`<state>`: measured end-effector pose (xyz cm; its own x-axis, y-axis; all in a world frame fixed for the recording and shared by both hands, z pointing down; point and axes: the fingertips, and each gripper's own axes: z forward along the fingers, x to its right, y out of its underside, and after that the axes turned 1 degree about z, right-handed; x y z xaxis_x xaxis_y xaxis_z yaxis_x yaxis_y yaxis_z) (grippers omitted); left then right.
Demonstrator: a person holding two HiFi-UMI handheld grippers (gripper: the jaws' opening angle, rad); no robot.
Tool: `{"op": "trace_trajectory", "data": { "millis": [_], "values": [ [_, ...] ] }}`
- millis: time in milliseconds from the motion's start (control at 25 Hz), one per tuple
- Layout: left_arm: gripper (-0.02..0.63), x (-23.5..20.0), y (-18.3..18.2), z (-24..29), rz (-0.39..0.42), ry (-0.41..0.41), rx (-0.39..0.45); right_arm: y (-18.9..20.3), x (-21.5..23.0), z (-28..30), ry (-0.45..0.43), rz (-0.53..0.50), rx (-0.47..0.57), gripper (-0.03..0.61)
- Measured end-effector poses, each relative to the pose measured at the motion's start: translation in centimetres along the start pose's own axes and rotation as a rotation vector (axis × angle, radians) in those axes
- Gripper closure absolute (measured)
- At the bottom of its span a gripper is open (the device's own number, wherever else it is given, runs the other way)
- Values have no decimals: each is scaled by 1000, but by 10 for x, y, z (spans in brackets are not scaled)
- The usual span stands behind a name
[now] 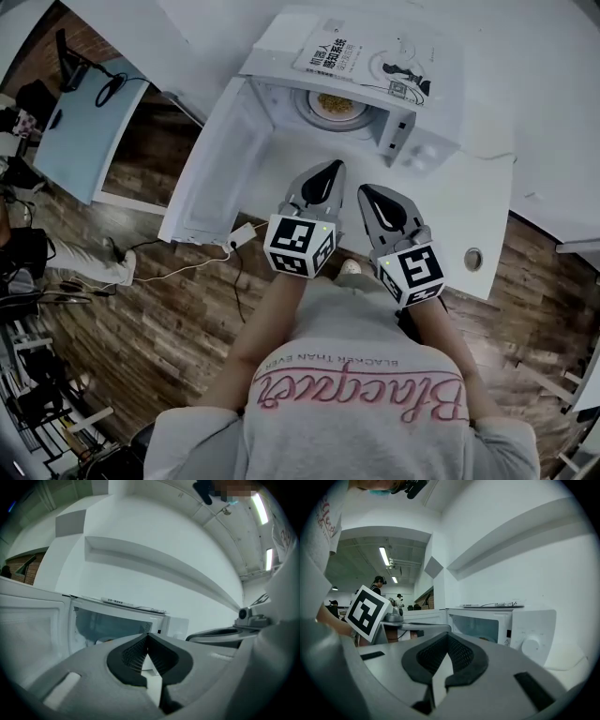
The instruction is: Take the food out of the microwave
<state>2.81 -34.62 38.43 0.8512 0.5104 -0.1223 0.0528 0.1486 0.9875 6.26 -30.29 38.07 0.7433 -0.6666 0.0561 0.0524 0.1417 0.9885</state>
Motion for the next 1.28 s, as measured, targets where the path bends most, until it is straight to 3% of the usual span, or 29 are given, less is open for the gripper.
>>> {"op": "trace_trajectory", "data": {
  "millis": [200,640,960,1120,1280],
  "values": [
    [608,-25,13,19,-98,-31,-38,6,5,14,-11,17,-22,569],
    [379,-93,66,56,-511,-83,-134,10,32,54,17,80,-51,569],
    [376,-130,102,88,-771,-157,-161,23,44,87,4,69,-109,569],
    [336,-149,121,105,-900,-219,-160,31,46,100,-10,75,-138,569],
    [302,-158,136,122,-1030,-225,-158,40,47,106,-18,78,-176,569]
  ]
}}
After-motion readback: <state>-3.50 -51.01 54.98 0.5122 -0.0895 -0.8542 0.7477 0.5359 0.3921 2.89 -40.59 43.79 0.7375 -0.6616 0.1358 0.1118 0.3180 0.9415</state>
